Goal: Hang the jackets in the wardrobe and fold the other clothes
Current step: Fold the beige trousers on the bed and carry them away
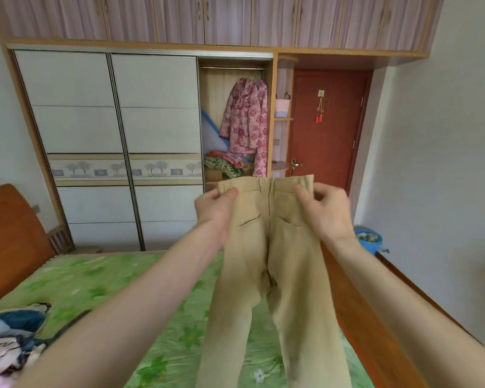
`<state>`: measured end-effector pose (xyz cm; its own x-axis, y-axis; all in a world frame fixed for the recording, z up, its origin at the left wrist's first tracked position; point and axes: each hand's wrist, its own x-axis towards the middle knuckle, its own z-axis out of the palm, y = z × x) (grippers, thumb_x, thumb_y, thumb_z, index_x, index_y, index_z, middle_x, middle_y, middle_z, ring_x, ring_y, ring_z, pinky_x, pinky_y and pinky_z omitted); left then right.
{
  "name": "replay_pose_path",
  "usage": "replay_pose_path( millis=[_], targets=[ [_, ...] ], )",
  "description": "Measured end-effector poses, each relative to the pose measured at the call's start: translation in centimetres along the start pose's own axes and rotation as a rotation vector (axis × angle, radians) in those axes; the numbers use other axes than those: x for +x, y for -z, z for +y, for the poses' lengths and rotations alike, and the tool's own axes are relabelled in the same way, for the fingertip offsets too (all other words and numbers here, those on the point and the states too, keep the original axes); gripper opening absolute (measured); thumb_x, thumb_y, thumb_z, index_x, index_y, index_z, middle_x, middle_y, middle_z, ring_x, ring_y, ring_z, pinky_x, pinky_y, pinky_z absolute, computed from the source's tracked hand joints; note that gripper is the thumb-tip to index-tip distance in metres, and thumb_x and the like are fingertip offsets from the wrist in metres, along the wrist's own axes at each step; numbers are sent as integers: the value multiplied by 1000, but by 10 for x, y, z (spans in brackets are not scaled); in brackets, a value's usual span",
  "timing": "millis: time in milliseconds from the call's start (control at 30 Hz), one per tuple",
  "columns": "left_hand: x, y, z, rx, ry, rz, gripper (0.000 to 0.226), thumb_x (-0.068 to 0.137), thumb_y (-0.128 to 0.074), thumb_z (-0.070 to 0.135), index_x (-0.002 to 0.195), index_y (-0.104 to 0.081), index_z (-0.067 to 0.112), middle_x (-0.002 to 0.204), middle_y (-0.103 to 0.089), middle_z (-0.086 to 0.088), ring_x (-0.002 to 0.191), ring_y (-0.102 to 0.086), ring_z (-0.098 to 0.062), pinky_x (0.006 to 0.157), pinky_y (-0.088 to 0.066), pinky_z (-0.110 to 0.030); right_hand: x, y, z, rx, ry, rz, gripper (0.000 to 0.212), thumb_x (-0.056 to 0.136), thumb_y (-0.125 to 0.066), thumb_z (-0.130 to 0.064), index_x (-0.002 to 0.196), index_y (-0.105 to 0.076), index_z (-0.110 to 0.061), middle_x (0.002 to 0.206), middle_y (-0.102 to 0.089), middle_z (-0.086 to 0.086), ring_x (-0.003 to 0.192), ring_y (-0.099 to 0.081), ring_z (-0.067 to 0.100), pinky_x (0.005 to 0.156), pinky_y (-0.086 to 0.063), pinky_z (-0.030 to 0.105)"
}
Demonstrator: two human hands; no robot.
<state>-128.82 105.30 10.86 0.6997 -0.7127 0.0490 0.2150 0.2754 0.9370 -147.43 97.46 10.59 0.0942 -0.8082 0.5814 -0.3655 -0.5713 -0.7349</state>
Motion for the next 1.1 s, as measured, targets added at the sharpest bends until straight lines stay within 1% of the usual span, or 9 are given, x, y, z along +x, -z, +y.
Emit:
replay_pose_path(
  millis=[200, 333, 500, 667, 733, 833, 900, 1000, 1100],
  targets=[
    [-16, -11, -24, -20, 9, -91, 14, 94, -75, 17, 100, -78, 5, 104, -78, -22, 93, -71, -31, 91, -57, -49, -46, -40, -21, 130, 142, -101, 36, 101, -63, -33, 81, -71, -4, 78, -71, 11, 68, -58, 11, 75, -49, 42],
    [-24, -2, -27, -36, 16, -160, 23, 95, -76, 29, 105, -80, 9, 107, -79, -16, 100, -73, -29, 96, -57, -45, -59, -47, -27, 217, 120, -139, 41, 107, -56, -33, 73, -62, -11, 72, -62, 6, 65, -46, 5, 64, -39, 24],
    [-38, 15, -23, 18, -21, -312, 29, 90, -81, 24, 112, -77, 6, 107, -79, -14, 101, -76, -28, 90, -61, -38, -63, -48, -22, 380, -41, -378, 50, 113, -28, -41, 122, -73, -22, 119, -70, -5, 110, -62, 4, 95, -42, 20],
    [-36, 21, -40, 125, -115, -276, 26, 94, -73, 3, 118, -71, 14, 112, -78, -15, 111, -73, -34, 104, -55, -51, -55, -41, -18, 438, -1, -472, 47, 115, -26, -28, 135, -68, -26, 117, -58, -13, 99, -53, -19, 99, -35, 4],
    [-31, 24, -44, 124, -125, -239, 24, 99, -65, 0, 118, -69, 13, 114, -78, -13, 113, -72, -36, 107, -52, -55, -56, -36, -7, 468, 49, -464, 40, 114, -34, -21, 137, -67, -26, 113, -60, -6, 102, -57, -4, 101, -40, 13],
    [-24, 33, -43, 172, -172, -254, 28, 104, -60, 7, 131, -64, 10, 123, -76, -8, 118, -70, -28, 111, -50, -53, -59, -31, 39, 302, 165, -128, 40, 100, -57, -5, 132, -63, -29, 120, -60, -5, 115, -55, 14, 105, -47, 39],
    [-21, 37, -38, 246, -254, -276, 34, 107, -57, 12, 140, -58, 11, 132, -72, -3, 126, -66, -20, 117, -45, -49, -60, -27, 66, 241, 62, 29, 48, 92, -68, -18, 135, -55, -33, 130, -53, -6, 124, -48, 17, 108, -44, 46],
    [-19, 37, -25, 360, -357, -338, 26, 109, -51, 12, 132, -59, 24, 132, -70, 8, 127, -62, -7, 120, -40, -38, -54, -19, 75, 401, -240, -128, 92, 80, -76, -60, 156, -26, -43, 160, -35, -11, 146, -32, 14, 121, -30, 43],
    [-15, 37, -11, 353, -372, -378, 23, 110, -51, 12, 130, -59, 19, 132, -71, 2, 128, -62, -13, 120, -40, -42, -39, -11, 71, 692, -344, -469, 96, 81, -86, -43, 157, -28, -38, 152, -55, -4, 139, -53, 18, 121, -36, 48]
  ],
)
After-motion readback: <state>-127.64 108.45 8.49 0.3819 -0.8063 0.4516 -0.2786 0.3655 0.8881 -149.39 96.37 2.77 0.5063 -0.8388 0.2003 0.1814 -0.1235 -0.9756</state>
